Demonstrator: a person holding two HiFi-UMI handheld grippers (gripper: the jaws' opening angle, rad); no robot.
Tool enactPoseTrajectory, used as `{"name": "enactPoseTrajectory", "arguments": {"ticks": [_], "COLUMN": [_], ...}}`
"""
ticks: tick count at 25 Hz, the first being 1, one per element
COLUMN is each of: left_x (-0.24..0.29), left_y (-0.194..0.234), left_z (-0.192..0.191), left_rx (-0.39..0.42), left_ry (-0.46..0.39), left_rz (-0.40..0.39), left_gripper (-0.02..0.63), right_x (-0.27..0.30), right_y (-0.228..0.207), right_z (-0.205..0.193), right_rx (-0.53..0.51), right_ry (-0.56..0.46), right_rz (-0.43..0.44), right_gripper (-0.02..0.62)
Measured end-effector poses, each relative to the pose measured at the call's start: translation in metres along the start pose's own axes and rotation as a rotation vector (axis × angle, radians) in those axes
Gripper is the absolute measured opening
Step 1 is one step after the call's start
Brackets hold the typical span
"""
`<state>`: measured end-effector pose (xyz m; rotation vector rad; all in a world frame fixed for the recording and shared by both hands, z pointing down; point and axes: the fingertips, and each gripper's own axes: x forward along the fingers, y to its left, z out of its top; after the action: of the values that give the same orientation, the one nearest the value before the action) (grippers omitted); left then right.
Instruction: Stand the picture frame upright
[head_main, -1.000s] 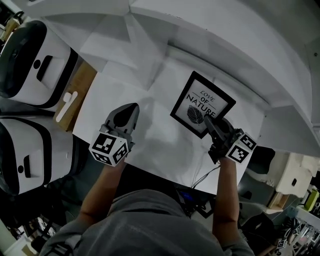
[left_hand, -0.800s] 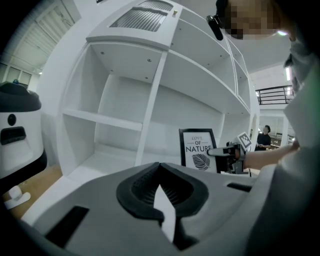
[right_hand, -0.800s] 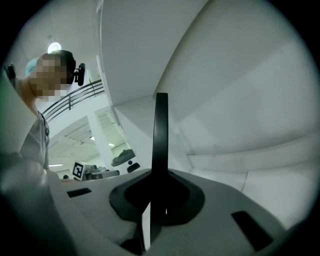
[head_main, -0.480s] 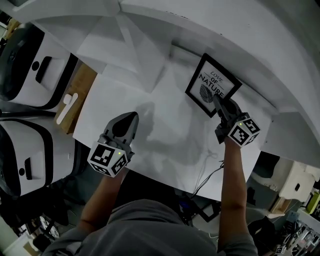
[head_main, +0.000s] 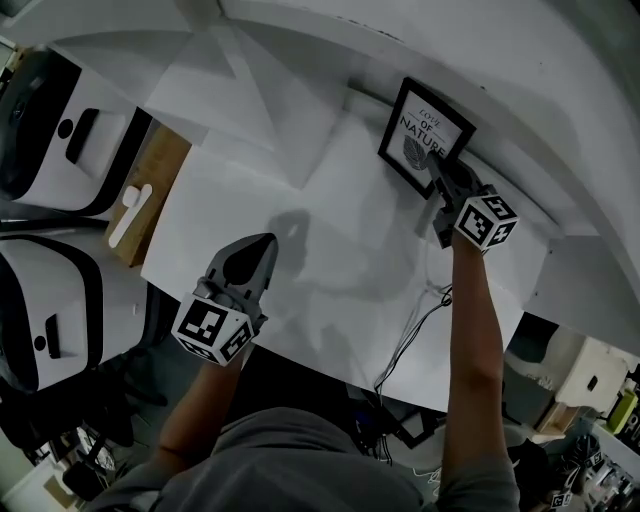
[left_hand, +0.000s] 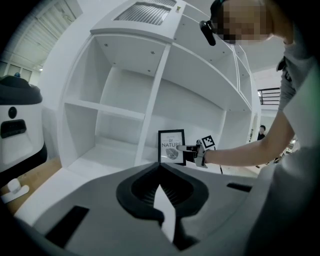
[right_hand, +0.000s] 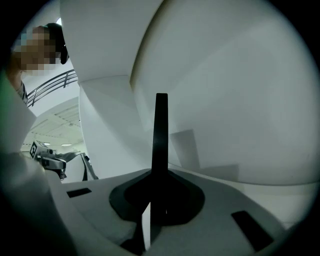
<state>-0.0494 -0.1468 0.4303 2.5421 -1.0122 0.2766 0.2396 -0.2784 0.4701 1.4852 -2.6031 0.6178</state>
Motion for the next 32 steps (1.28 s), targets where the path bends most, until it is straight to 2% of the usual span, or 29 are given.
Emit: {"name": "enactPoseTrajectory", "arguments": {"ticks": [6,12,22,32], "left_x": [0.003,0.007,0.009,0.009], "left_y": [0.0,0.0,0.0,0.003], "left_z": [-0.005,-0.012,-0.016,-0.017], "left_rx": [0.003,0.008,0.001,-0.004], "left_ry": [0.011,0.03,0.04,0.043], "left_rz": [0.005,0.007,0.005,0.004], "left_gripper": [0.008,0.008,0.008,0.008], "right_x": [0.017,0.026,0.031,0.025], "right_y": [-0.018,-0.024,-0.042,-0.066], "right_z": [-0.001,0.0,0.002,-0.005], "right_rx": [-0.004,-0.162,-0.333,-0.418], "right_ry": [-0.014,0.04,0.089,0.155], "right_rz": [0.047,0.039,-0.091,-0.239], "right_gripper": [0.04,0.041,0.11,0.195]}}
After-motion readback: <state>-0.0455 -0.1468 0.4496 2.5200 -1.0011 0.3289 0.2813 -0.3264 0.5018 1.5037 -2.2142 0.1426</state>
